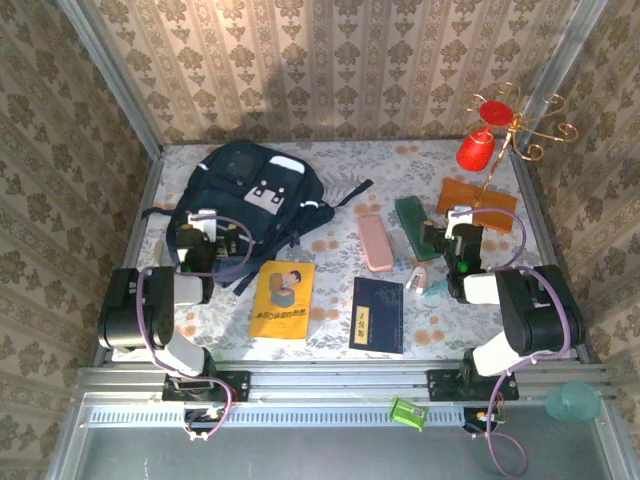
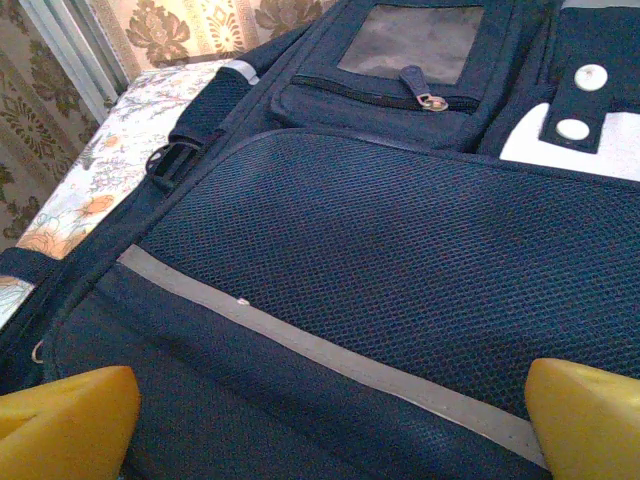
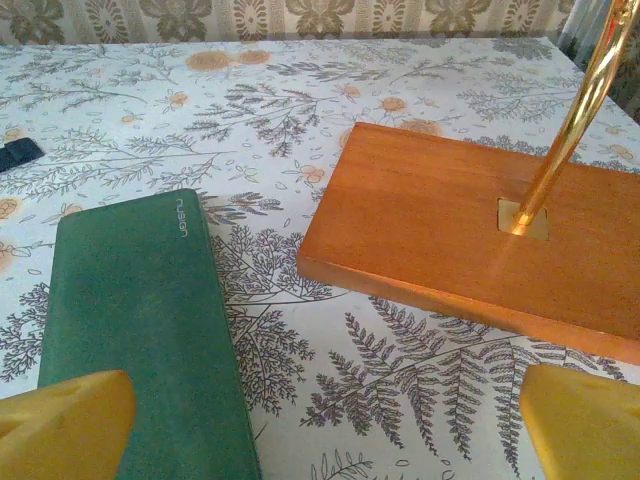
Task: Pack the student bag
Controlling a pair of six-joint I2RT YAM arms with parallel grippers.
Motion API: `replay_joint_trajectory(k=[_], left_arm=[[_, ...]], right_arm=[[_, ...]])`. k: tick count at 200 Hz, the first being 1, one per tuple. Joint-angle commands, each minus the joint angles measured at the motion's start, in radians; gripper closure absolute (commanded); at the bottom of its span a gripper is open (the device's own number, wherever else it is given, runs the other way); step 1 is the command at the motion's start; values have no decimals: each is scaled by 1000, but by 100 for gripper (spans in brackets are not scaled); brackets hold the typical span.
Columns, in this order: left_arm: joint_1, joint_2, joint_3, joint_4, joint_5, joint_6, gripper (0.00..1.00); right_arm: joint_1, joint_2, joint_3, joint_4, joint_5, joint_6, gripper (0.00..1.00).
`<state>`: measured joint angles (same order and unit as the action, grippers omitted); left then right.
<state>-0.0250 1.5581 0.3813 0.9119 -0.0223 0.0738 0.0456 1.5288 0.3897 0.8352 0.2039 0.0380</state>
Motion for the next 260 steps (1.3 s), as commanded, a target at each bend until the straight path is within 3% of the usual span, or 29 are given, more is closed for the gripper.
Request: replay_joint_trajectory(k=[1,201,218,242,260], left_arm=[[-1,-6,15,-10,4,-6,0],[8,-11,11,-6,2,-17,0],[7,-67,-8,-11,-31,-26,0],[1,-252,2,-184,-123,-55,0],[3,-401,16,-317,-174,-158,0]], right_arm=[[-2,1,11,33,-9,11,0],[-6,0,11,33,-14,13,0],[1,-20,16,19,0,8,0],[18,-165,40,-146,35,2,0],[19,-311,39,-272,60,62,1]])
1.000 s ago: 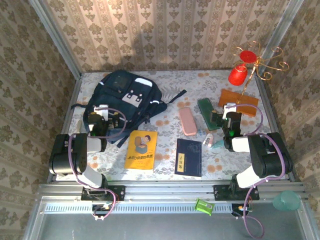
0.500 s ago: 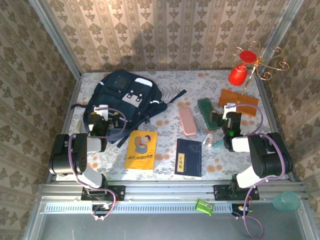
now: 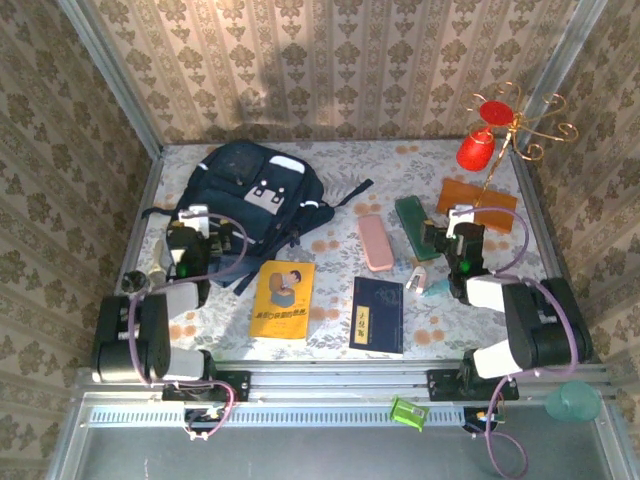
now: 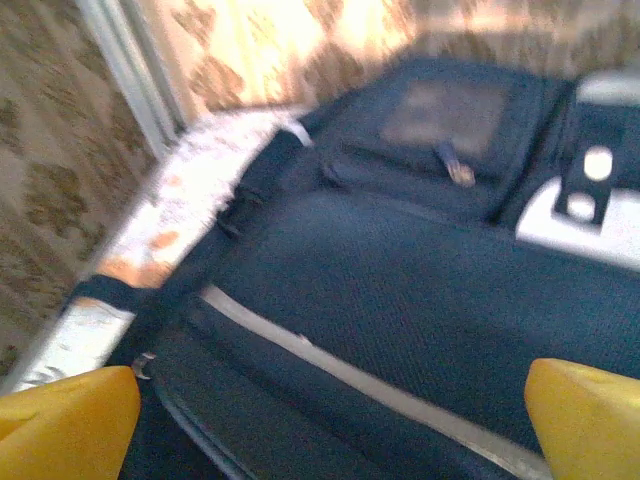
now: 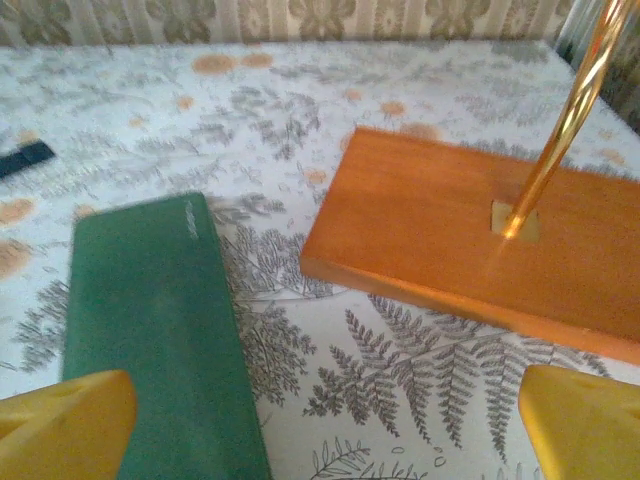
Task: Pack the student bag
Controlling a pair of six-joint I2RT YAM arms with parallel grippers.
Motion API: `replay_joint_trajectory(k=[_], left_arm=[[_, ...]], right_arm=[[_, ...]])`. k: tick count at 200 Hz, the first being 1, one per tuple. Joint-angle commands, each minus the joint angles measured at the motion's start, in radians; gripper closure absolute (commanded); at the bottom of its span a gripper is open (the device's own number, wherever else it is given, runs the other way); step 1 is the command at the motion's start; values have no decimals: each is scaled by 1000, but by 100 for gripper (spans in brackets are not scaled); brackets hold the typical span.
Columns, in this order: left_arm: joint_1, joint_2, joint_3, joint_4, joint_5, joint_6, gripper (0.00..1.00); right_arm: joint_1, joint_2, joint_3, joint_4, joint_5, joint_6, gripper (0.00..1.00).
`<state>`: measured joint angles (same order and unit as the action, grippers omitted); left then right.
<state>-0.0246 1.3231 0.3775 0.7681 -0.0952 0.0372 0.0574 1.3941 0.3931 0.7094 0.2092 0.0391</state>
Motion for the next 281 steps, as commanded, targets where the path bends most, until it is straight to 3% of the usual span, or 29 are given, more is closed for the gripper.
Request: replay_joint_trajectory(k=[1,19,34,51,66,85,112,152,200,220,240,261,281], left_arm=[[3,-174,21,-183,-104,-129,0],[9,-277,72,-390,-145,-258,0],[24,-313,133,-609,-161,-380,0],[46,-308,193,-833,-194,-513,0],[67,-315,196,-928,-179,-574,0],[81,-325,164,-920,-105,-563,0],[91,-244,213,-1002,-77,-579,0],[111,-231,168,-955,-23,-622,0],[126,-186,136,-889,126,-671,0],[124,-189,110,-840,193,-687,2],[114,-187,94,-778,230,-702,7],[83,-157,105,-713,255,-724,12],[32,-87,141,-642,265,-775,14]], right_arm=[[7,-185,36,-155,57,68,1],[10,-353,78,-352,37,168,3],[55,-401,166,-524,7,244,8],[227,-352,289,-666,57,252,9],[384,-238,405,-732,107,256,9],[487,-42,584,-823,73,286,9],[530,266,845,-882,-90,329,11],[520,626,1197,-946,-197,449,14],[483,913,1424,-895,-269,687,20],[482,995,1519,-914,-305,711,30],[477,1018,1545,-889,-319,727,50],[466,979,1495,-815,-343,749,73],[441,880,1378,-685,-412,797,84]])
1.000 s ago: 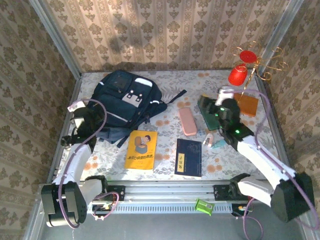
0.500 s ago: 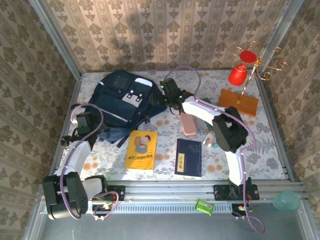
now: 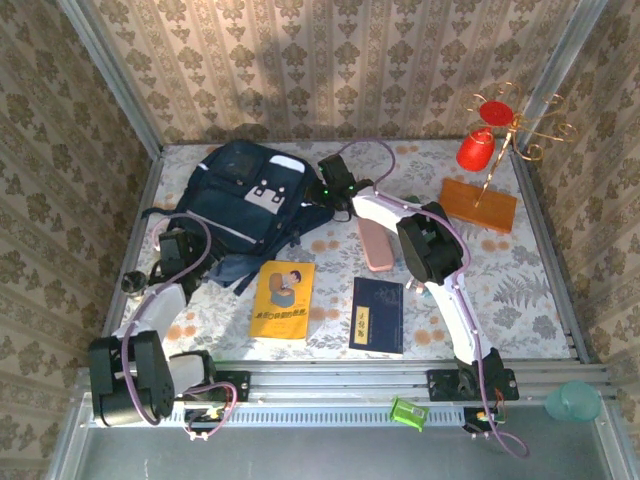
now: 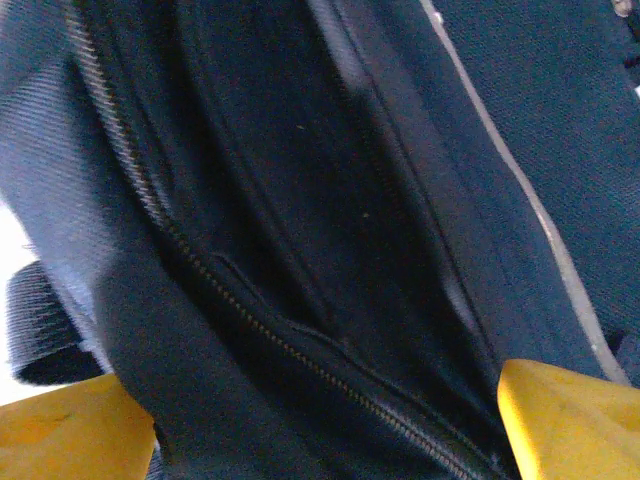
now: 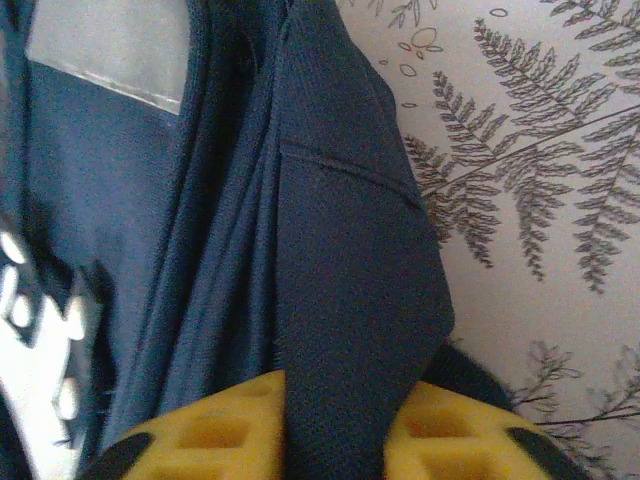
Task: Pack the student bag
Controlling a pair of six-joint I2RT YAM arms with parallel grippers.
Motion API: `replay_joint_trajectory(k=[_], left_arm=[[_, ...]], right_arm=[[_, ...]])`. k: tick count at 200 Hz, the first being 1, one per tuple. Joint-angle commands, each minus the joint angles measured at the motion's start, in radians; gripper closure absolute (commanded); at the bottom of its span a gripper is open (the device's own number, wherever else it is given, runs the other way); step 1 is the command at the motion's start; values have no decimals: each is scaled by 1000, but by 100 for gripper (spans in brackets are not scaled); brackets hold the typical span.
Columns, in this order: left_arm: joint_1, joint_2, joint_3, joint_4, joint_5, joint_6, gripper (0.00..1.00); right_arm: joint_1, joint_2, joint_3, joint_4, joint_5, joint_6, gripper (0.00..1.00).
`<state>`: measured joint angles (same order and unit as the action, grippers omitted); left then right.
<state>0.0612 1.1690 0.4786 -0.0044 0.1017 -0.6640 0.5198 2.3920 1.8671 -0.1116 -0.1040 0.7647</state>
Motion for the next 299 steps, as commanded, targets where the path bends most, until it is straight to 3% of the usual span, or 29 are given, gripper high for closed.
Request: replay_joint_trajectory(k=[1,22,53,80,116,142,189,231,249,273,299], left_arm=[[-58,70,42,136,67,-77,14],[-135,185,119,198,76,-112,14],[-196,360,304,208,95,-115,14],[-213,470,433,207,79,-84,13],[-195,531,586,72,0,31,7],[-174,447,557,24,-91,86,4],[-204,119,407,-58,-181,148,0],[-334,-137,198,-118,-96,40,0],[-355,-182,104,-86,8,-69,0],[-373,-154,36,36,119,-170,0],[-392,-13,107,117,229,-142,0]], right_arm=[[-23,-122,-103,144,-103,75,84],[-43,-293,-266,284,-147,119,87],[-62,-490,-419,336,-116,121,89],[-85,-563,-484,349,-104,143,89],[-92,-631,-584,430,-63,220,90],[-77,-680,-652,491,30,253,90],[-18,-728,-727,586,229,286,92],[6,-707,-757,674,319,357,92],[16,-704,-752,673,336,352,92],[25,-703,-747,659,328,340,92],[23,-729,-756,608,293,301,92]])
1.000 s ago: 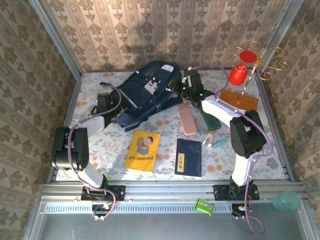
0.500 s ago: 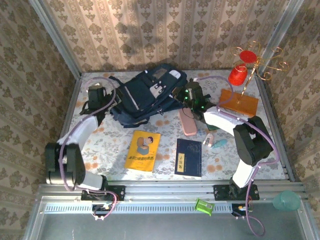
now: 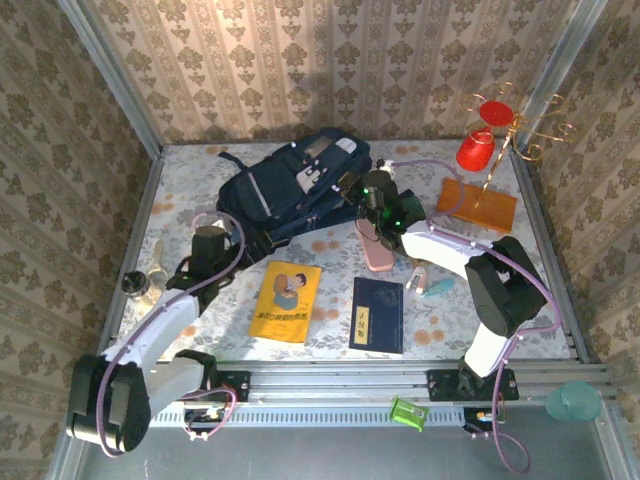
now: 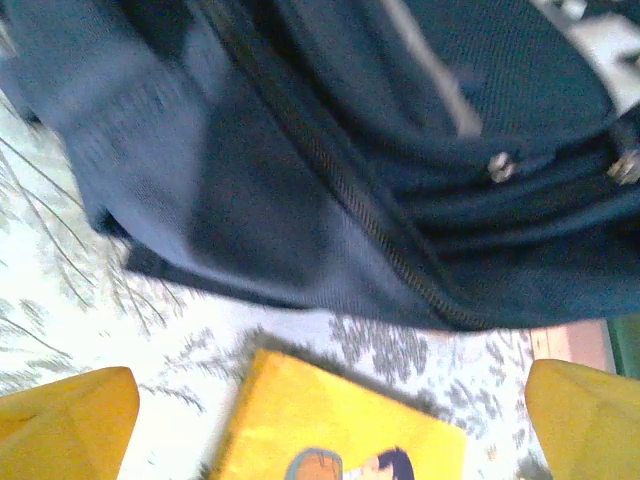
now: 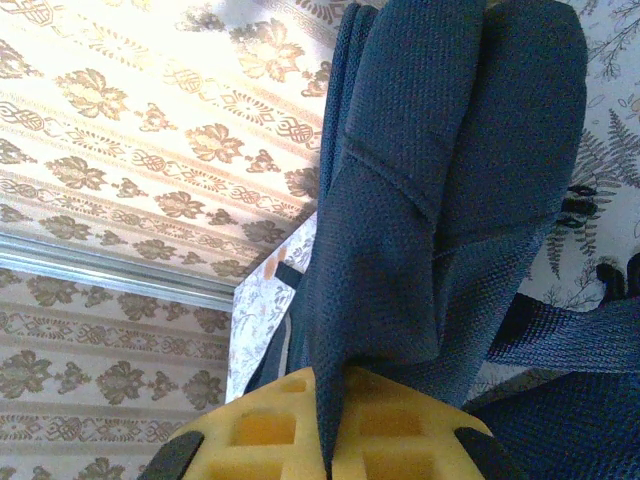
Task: Pack the student bag
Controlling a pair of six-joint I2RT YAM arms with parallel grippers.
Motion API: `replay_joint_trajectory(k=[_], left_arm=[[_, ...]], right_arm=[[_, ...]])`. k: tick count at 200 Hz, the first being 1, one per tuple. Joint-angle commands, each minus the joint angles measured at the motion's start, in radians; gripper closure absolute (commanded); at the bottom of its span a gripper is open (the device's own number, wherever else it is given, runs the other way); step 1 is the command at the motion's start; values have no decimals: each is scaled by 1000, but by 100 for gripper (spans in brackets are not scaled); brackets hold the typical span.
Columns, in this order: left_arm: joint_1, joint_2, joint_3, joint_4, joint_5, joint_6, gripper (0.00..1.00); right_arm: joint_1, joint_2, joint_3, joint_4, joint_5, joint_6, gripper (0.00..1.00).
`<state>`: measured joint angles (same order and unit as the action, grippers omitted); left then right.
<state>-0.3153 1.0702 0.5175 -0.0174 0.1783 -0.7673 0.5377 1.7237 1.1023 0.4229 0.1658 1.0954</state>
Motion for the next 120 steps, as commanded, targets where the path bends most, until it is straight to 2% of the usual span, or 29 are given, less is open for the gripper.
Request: replay_joint_trajectory(k=[1,46,74,98,120], left_arm=[[-17,91,72,134,156,-37,0],[-6,288,229,162,183,108,1],[-9,359,288,154,166,175,2],[-35,335,242,178,161,201,4],[-69,238,144,186,113,215,5]], right_arm=[[5,-63,8,71,22,-32,92],[4,-225,-87,-41,51,-106,91],[7,-293,-147,-48,76,-101,91],[7,-305,-177,-26,121,-77,91],[8,-287,-171,8,133,-46,91]])
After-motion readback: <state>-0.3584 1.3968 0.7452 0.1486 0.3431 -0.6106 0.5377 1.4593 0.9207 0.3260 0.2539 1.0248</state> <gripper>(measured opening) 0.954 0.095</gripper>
